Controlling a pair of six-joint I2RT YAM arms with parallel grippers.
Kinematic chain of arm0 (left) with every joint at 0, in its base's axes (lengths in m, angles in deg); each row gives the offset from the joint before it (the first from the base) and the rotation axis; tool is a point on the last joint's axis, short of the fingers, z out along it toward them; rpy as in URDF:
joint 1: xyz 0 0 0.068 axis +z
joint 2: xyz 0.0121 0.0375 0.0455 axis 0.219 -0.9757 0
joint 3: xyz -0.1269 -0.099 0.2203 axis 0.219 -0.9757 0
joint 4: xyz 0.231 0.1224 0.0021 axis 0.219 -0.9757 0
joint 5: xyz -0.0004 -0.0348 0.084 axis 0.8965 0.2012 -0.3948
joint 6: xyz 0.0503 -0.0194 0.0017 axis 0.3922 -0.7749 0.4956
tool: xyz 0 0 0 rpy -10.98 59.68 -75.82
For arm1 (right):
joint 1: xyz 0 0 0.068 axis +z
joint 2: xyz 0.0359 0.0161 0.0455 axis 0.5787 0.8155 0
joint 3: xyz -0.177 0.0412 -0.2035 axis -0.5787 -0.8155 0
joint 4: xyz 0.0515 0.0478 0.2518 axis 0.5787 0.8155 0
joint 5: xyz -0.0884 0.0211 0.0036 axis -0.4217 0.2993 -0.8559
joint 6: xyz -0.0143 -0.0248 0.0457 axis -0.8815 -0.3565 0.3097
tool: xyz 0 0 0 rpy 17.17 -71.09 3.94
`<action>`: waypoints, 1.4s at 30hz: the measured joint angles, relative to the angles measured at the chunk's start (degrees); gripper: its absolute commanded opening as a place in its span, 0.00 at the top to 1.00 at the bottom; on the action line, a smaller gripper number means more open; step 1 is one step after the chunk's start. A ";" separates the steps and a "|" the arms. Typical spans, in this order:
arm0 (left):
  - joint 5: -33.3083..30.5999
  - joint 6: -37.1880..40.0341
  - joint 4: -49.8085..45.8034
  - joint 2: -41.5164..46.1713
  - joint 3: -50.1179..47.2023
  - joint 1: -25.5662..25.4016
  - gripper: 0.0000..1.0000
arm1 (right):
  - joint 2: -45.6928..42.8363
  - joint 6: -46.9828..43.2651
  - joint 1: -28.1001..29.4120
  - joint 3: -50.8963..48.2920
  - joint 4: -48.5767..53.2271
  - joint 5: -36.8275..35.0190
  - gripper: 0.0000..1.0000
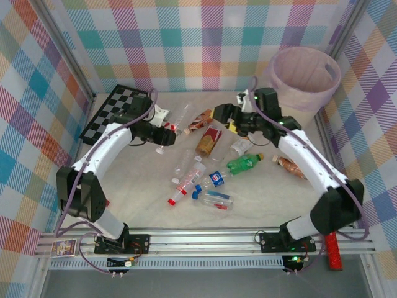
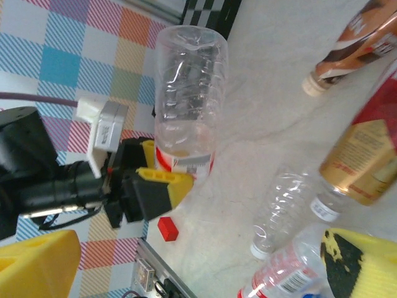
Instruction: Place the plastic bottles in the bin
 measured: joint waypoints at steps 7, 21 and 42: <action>4.42 -10.95 5.77 5.05 -7.87 -4.96 0.55 | 10.12 2.51 5.16 4.87 -6.05 -2.49 0.00; 5.33 -15.82 10.03 6.14 -8.70 -9.75 0.55 | 17.14 3.78 6.97 7.91 -8.57 -4.57 0.44; 5.73 -19.58 22.29 13.18 -14.60 -10.32 0.00 | 15.08 -6.73 -3.76 20.06 6.10 -12.04 0.50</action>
